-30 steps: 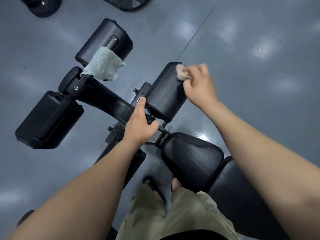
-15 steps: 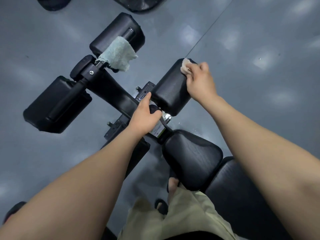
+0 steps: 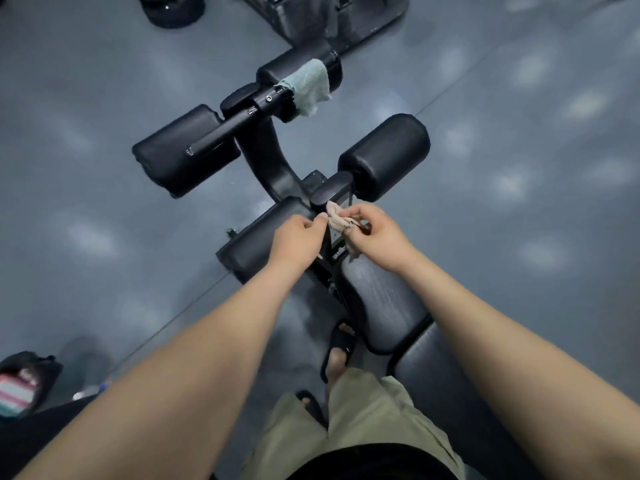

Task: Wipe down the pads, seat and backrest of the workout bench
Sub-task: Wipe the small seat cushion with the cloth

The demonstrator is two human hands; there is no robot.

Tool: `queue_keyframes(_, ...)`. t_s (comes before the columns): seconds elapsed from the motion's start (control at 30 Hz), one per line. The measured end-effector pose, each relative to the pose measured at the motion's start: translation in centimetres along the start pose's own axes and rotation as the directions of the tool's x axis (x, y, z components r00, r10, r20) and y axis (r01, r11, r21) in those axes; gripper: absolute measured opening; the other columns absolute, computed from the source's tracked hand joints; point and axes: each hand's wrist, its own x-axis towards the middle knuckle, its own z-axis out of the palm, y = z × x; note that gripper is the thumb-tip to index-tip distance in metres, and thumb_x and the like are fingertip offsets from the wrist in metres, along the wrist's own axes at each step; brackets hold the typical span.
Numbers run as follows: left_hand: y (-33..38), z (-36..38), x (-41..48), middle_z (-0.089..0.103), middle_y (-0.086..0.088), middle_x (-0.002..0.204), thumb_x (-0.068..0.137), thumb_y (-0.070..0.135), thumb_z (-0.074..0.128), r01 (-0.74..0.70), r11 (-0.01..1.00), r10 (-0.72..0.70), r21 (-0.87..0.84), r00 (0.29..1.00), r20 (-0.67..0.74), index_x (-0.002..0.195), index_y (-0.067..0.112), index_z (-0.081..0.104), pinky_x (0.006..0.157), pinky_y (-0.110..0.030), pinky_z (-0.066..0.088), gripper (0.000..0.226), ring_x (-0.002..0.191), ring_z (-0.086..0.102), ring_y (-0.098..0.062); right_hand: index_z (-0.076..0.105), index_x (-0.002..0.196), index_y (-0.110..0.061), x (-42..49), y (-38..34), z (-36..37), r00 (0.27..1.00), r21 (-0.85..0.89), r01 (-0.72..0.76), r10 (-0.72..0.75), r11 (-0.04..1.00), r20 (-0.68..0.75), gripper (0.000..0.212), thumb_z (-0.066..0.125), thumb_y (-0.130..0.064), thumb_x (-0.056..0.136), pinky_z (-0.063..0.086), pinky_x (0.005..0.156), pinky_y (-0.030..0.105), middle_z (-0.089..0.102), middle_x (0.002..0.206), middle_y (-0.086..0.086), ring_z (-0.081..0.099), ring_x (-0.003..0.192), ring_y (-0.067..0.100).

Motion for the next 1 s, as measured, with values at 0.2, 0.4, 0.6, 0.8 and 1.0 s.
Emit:
queue_keyframes(0.2, -3.8, -2.6, -7.5, 0.073, 0.004, 0.080, 0.084, 0.028, 0.055, -0.037, 0.941, 0.056, -0.337, 0.997, 0.046, 0.079, 0.024, 0.067, 0.088, -0.042, 0.059, 0.014, 0.081, 0.071, -0.015, 0.066, 0.096, -0.036, -7.2, -3.4, 2.4, 0.998, 0.060, 0.006, -0.009, 0.998, 0.057, 0.005, 0.065, -0.037, 0.091, 0.052, 0.072, 0.031, 0.068, 0.092, -0.018, 0.062, 0.072, 0.005)
queue_keyframes(0.4, -5.2, -4.2, -12.8, 0.056, 0.006, 0.073, 0.088, 0.026, 0.043, -0.110, 0.906, 0.089, -0.408, 0.993, -0.072, 0.077, 0.019, 0.054, 0.068, -0.033, 0.042, 0.018, 0.071, 0.050, -0.014, 0.062, 0.089, -0.019, -11.0, -5.5, 1.8, 0.996, 0.117, -0.052, 0.060, 0.992, -0.066, 0.016, 0.052, -0.019, 0.102, 0.048, 0.080, 0.024, 0.068, 0.086, -0.007, 0.063, 0.080, 0.004)
queue_keyframes(0.6, -5.3, -3.4, -16.8, 0.063, 0.010, 0.088, 0.089, 0.033, 0.056, -0.117, 0.932, 0.156, -0.342, 0.984, 0.090, 0.101, 0.024, 0.060, 0.068, -0.029, 0.045, 0.015, 0.076, 0.055, -0.009, 0.059, 0.084, -0.026, -13.7, -6.3, -0.1, 0.988, 0.234, -0.102, 0.125, 0.967, -0.087, 0.021, 0.045, -0.026, 0.100, 0.053, 0.069, 0.044, 0.061, 0.081, 0.004, 0.057, 0.075, 0.018)
queue_keyframes(0.8, -3.5, 0.3, -19.5, 0.075, 0.011, 0.090, 0.069, 0.074, 0.067, -0.156, 0.969, 0.199, -0.191, 0.953, 0.230, 0.097, 0.029, 0.073, 0.079, -0.029, 0.054, 0.054, 0.085, 0.070, -0.010, 0.052, 0.101, -0.012, -17.5, -4.4, -3.9, 0.997, 0.092, -0.073, 0.074, 0.993, -0.008, 0.022, 0.038, -0.028, 0.107, 0.051, 0.055, 0.029, 0.058, 0.081, 0.004, 0.055, 0.068, 0.016)
queue_keyframes(1.0, -0.1, 9.1, -23.9, 0.060, 0.000, 0.067, 0.084, 0.043, 0.068, -0.154, 0.986, 0.146, 0.059, 0.981, 0.127, 0.074, 0.010, 0.065, 0.061, -0.028, 0.044, 0.035, 0.063, 0.053, -0.012, 0.053, 0.101, -0.016, -23.3, 0.7, -10.4, 0.999, 0.007, -0.022, 0.023, 1.000, -0.040, 0.019, 0.039, -0.028, 0.106, 0.047, 0.067, 0.030, 0.056, 0.078, -0.002, 0.053, 0.070, 0.013)
